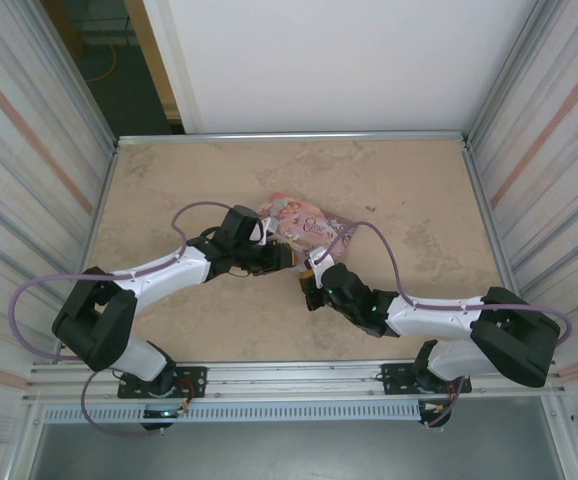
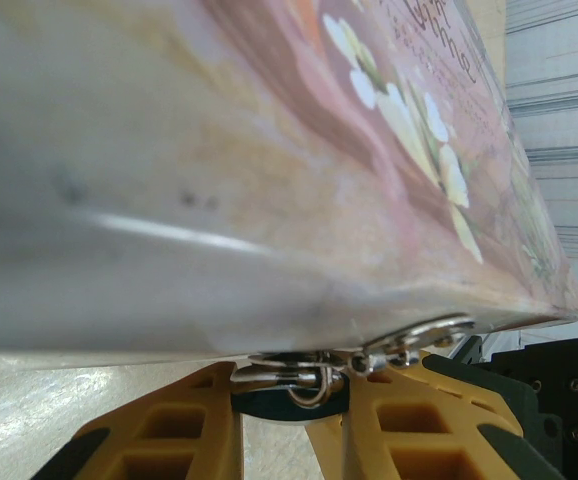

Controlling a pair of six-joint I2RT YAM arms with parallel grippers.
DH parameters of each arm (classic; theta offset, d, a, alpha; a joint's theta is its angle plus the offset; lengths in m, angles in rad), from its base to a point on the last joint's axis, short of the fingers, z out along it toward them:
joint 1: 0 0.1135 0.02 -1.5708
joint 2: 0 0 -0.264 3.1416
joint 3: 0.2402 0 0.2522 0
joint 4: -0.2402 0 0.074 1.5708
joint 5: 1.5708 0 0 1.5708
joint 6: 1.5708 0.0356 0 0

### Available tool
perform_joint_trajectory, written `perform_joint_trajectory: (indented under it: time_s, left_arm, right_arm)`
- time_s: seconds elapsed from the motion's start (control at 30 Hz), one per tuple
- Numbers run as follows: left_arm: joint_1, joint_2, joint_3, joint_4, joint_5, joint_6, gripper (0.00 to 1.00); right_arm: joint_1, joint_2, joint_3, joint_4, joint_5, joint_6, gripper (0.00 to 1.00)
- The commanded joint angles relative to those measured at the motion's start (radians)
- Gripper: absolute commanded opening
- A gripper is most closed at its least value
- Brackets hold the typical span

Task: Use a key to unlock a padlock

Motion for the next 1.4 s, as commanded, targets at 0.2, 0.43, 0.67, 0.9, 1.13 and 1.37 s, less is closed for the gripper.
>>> perform_joint_trajectory:
  time_s: [0.2,0.43,0.67,0.9,1.13,1.37]
  left_arm:
    - [-0.007,-0.031,0.024,0.034,0.025,-0.007,0.07]
    - [-0.007,-0.03,0.024,0.035,0.026,-0.008,0.07]
    - [-0.008,-0.031,0.024,0.044,0.029,-0.017,0.07]
    - [-0.011,-0.033,0.022,0.043,0.028,-0.022,0.07]
    - [-0.011,-0.033,0.019,0.049,0.029,-0.03,0.07]
    - [-0.01,-0.039,0.011,0.059,0.028,-0.042,0.07]
  right_arm:
    - [0.008,-0.02,0.028,0.053,0.022,-0.022,0.0]
    - [0.009,-0.02,0.029,0.065,0.029,-0.021,0.0]
    - [0.008,-0.005,0.032,0.087,0.06,-0.016,0.0]
    - [0.009,0.011,0.036,0.124,0.082,-0.012,0.0]
    - [0.009,0.025,0.039,0.162,0.058,-0.01,0.0]
    - [0.01,0.038,0.044,0.211,0.046,-0.011,0.0]
